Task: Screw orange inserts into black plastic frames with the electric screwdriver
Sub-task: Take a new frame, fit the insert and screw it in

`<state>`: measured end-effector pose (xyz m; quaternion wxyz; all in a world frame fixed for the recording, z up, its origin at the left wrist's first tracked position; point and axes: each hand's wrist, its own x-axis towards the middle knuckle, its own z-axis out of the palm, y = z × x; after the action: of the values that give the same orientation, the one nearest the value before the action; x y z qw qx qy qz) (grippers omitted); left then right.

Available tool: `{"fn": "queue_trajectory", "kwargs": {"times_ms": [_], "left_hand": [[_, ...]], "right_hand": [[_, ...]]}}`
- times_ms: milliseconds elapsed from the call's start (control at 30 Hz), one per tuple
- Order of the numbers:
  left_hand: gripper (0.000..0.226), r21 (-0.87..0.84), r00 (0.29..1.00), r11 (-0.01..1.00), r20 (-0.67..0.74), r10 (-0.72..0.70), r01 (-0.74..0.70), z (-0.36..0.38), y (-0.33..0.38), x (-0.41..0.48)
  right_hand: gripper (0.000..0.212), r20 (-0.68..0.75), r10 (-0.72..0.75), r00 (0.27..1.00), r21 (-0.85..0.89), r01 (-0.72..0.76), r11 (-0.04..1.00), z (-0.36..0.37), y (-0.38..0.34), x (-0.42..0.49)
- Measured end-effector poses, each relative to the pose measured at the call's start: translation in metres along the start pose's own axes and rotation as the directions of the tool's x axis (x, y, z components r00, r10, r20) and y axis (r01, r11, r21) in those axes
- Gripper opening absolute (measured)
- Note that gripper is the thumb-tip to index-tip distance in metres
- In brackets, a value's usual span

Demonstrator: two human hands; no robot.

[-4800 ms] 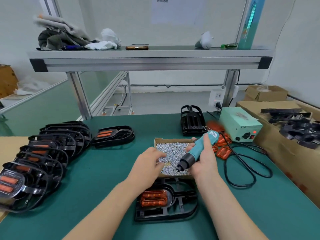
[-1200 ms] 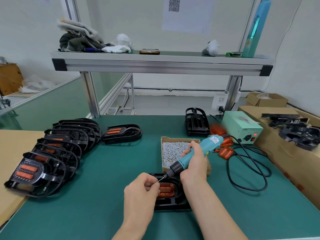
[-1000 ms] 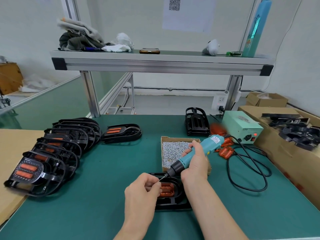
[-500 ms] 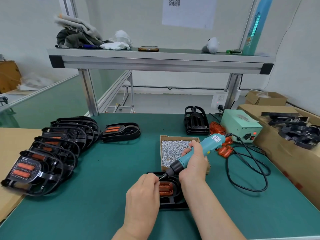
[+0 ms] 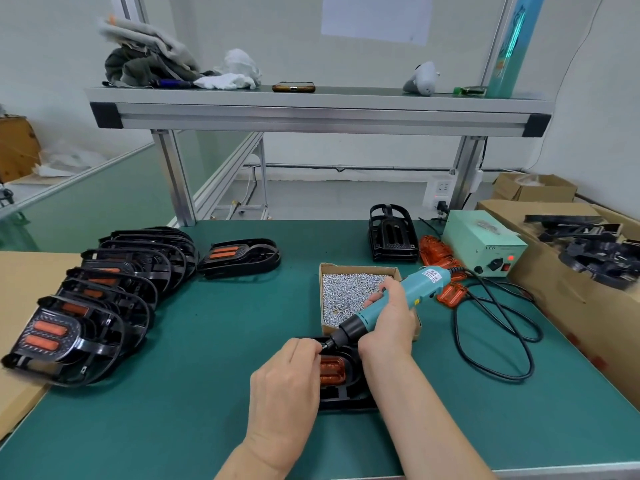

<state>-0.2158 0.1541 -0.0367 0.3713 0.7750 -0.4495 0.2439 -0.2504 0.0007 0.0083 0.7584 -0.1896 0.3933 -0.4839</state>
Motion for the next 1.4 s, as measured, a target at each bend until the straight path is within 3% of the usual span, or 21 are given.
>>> {"fn": "queue_trajectory", "kwargs": {"times_ms": [100,233,300,433,567,767,1400], "left_hand": [[0.005,-0.03,1.0,1.0,0.03,-0.001,0.002,-0.001,0.002,0.001],[0.036,-0.193,0.99,0.975,0.111,-0.092,0.113,0.0,-0.002,0.003],[0.04,-0.242,0.976,0.957,0.184,-0.119,0.162,0.001,-0.014,0.003],[0.029,-0.234,0.927,0.946,0.349,-0.135,0.226,0.006,-0.033,-0.001],[0.015,-0.246,0.901,0.932,0.408,-0.15,0.267,0.011,-0.036,-0.002],[0.018,-0.242,0.876,0.918,0.447,-0.181,0.313,0.012,-0.038,-0.002],[0.02,-0.224,0.913,0.948,0.387,-0.125,0.225,0.018,-0.041,-0.006]], "right_hand": [[0.018,0.009,-0.025,1.0,0.002,0.025,1.0,0.001,-0.002,0.001],[0.016,0.024,-0.09,0.996,-0.034,0.091,0.995,0.001,-0.007,0.005],[0.019,0.037,-0.149,0.988,-0.062,0.151,0.987,-0.001,-0.012,0.008],[0.02,0.081,-0.291,0.953,-0.078,0.297,0.952,-0.004,-0.022,0.012],[0.02,0.16,-0.416,0.895,-0.099,0.434,0.895,-0.002,-0.028,0.007],[0.02,0.304,-0.493,0.815,-0.144,0.551,0.822,-0.001,-0.022,-0.006],[0.014,0.421,-0.505,0.753,-0.154,0.608,0.778,0.002,-0.006,-0.018]]}}
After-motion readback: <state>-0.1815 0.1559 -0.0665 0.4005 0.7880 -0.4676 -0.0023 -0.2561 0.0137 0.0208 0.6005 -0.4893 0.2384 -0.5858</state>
